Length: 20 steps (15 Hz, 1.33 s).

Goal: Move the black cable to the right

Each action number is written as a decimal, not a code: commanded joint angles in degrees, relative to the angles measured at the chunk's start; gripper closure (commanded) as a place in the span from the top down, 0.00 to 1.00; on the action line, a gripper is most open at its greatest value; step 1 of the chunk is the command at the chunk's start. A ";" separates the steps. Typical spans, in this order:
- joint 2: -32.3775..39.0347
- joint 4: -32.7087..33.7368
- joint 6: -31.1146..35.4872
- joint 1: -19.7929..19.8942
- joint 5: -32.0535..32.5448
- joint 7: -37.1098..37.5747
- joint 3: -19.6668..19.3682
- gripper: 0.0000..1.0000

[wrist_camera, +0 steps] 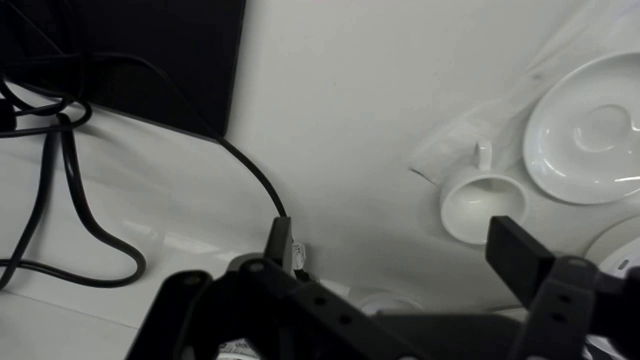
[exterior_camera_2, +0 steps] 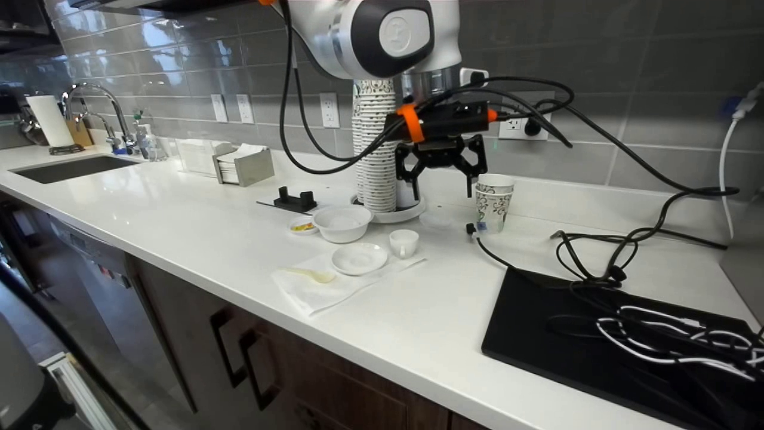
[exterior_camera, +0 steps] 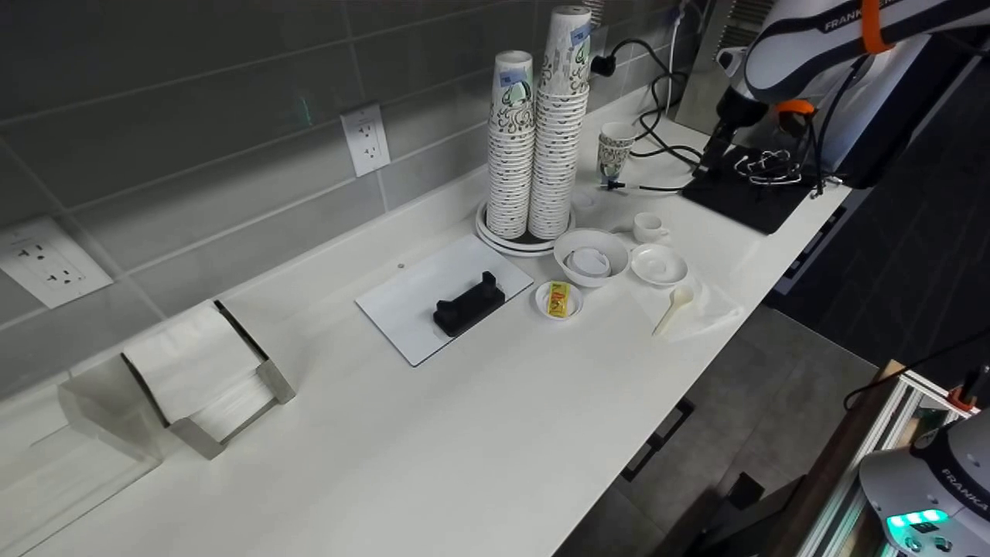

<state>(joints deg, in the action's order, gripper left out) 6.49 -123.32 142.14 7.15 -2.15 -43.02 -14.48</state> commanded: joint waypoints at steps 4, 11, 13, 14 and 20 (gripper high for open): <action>0.21 0.87 -0.11 2.11 0.56 0.41 2.34 1.00; 14.60 8.59 12.94 9.01 -9.31 -14.63 8.25 1.00; 18.46 11.18 15.47 13.53 -12.62 -20.76 12.49 1.00; 20.23 12.63 15.31 15.72 -13.71 -23.00 14.53 1.00; 28.11 20.99 12.93 24.15 -14.33 -32.76 21.93 0.58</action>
<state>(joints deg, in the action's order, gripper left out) 30.82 -107.81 156.91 28.06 -14.60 -70.74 4.19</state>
